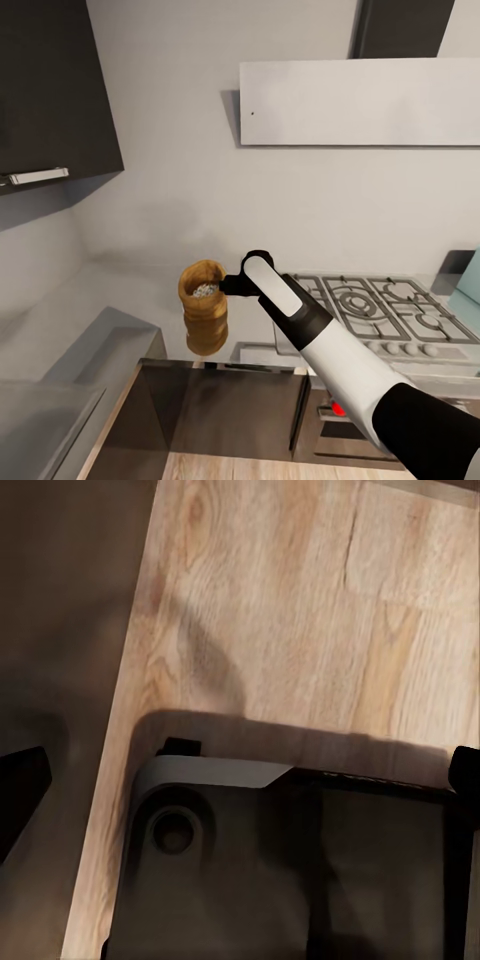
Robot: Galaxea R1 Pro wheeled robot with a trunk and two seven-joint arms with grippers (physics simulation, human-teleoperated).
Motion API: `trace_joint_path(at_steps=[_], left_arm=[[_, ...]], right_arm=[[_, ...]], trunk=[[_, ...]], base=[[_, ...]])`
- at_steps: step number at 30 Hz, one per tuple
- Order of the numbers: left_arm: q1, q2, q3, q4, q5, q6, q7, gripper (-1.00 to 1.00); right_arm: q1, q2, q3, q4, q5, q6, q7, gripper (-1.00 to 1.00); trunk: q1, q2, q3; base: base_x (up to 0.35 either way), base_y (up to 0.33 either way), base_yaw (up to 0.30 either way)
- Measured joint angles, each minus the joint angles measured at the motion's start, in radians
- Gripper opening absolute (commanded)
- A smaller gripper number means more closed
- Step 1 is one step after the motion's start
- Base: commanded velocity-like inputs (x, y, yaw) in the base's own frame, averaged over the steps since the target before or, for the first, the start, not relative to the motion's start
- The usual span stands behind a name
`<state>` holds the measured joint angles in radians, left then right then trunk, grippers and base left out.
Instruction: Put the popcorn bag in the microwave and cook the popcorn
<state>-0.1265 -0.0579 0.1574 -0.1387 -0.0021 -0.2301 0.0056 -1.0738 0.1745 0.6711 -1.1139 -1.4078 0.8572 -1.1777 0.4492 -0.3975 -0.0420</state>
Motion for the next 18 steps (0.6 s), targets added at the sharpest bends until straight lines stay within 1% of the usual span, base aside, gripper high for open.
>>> trace_joint_path(at_steps=[7,10,13,16,18], left_arm=[[0.000,-0.001,-0.001,0.002,-0.001,0.000,0.000,1.00],[0.013,-0.001,-0.001,0.003,-0.001,0.000,0.000,1.00],[0.025,-0.001,-0.001,0.003,-0.002,0.000,0.000,1.00],[0.027,0.000,-0.002,0.003,-0.002,0.000,-0.001,1.00],[0.028,0.000,-0.002,0.003,-0.002,0.000,-0.001,1.00]], right_arm=[[0.000,0.000,0.000,0.001,0.000,0.002,0.000,1.00],[0.001,0.000,0.000,0.001,0.000,0.008,0.000,1.00],[0.001,0.000,-0.015,0.001,0.000,0.009,0.000,1.00],[0.002,0.000,-0.018,0.002,0.001,0.010,-0.001,1.00],[0.001,0.000,-0.019,0.024,0.000,0.011,0.000,1.00]], trunk=[[0.000,0.000,0.000],[0.000,0.000,0.000],[0.000,0.000,0.000],[0.000,0.000,0.000],[0.000,0.000,-0.001]], base=[[0.015,0.000,0.000],[0.000,0.000,0.000],[0.000,0.000,0.000],[0.000,0.000,0.000],[0.000,0.000,0.000]])
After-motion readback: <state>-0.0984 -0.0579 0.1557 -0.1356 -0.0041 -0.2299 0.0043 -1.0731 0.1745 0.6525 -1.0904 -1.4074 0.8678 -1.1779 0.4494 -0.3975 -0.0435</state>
